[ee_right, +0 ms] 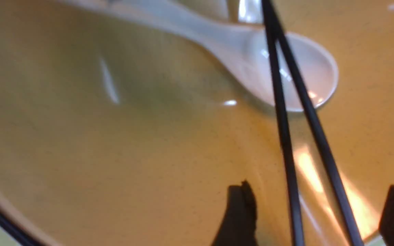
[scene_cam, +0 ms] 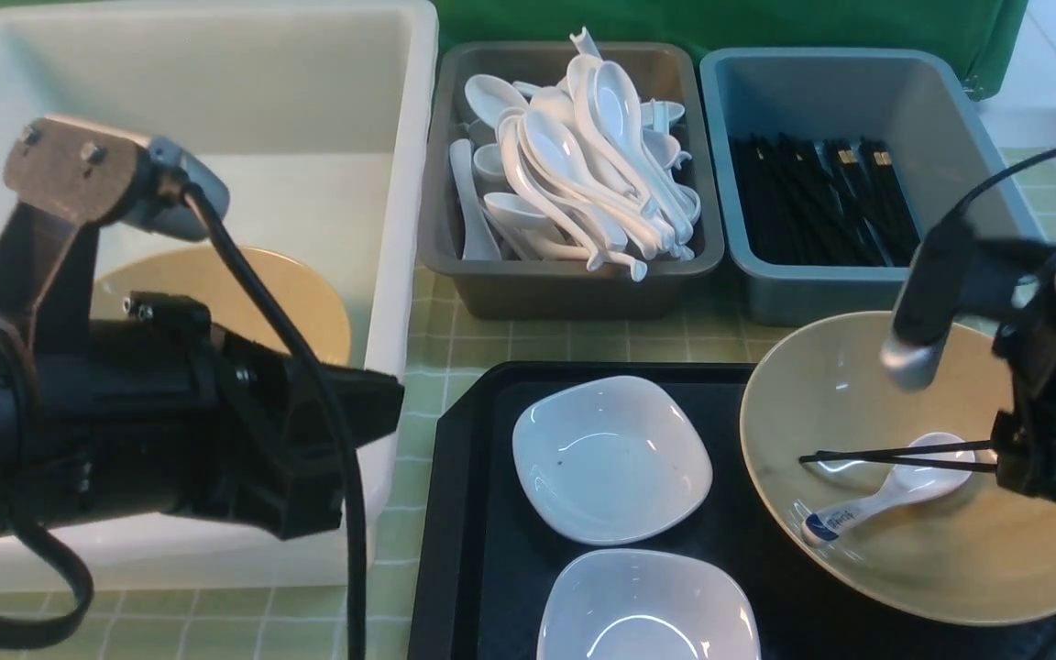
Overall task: On green table put chopsticks spoon bowls plates into blue grey white boxes.
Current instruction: 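Move the grippers toward the tableware on the black tray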
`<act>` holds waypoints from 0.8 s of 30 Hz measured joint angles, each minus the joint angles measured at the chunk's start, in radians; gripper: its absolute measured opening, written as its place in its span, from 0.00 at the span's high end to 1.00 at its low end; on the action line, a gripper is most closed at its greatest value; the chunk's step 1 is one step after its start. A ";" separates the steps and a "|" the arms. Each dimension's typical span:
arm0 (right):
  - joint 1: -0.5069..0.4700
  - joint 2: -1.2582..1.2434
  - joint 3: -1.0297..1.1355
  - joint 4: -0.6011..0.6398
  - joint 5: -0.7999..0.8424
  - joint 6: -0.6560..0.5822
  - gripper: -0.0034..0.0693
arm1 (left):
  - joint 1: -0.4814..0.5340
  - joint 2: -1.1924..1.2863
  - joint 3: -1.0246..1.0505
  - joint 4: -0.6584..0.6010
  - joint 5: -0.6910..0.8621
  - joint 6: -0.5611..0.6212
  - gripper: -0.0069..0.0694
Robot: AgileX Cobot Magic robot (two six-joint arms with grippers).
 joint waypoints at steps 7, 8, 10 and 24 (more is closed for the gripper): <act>0.005 0.115 0.000 -0.064 0.000 0.000 0.22 | 0.000 0.000 0.000 -0.002 0.038 0.003 0.91; 0.005 0.118 0.000 -0.064 0.000 0.000 0.22 | 0.000 0.000 0.000 -0.002 0.038 0.003 0.91; 0.005 0.129 -0.001 -0.065 -0.001 0.000 0.31 | 0.000 0.000 0.000 -0.003 0.039 0.003 0.91; 0.005 0.132 -0.094 0.013 0.122 -0.019 0.88 | 0.000 0.000 0.000 -0.010 0.039 0.004 0.91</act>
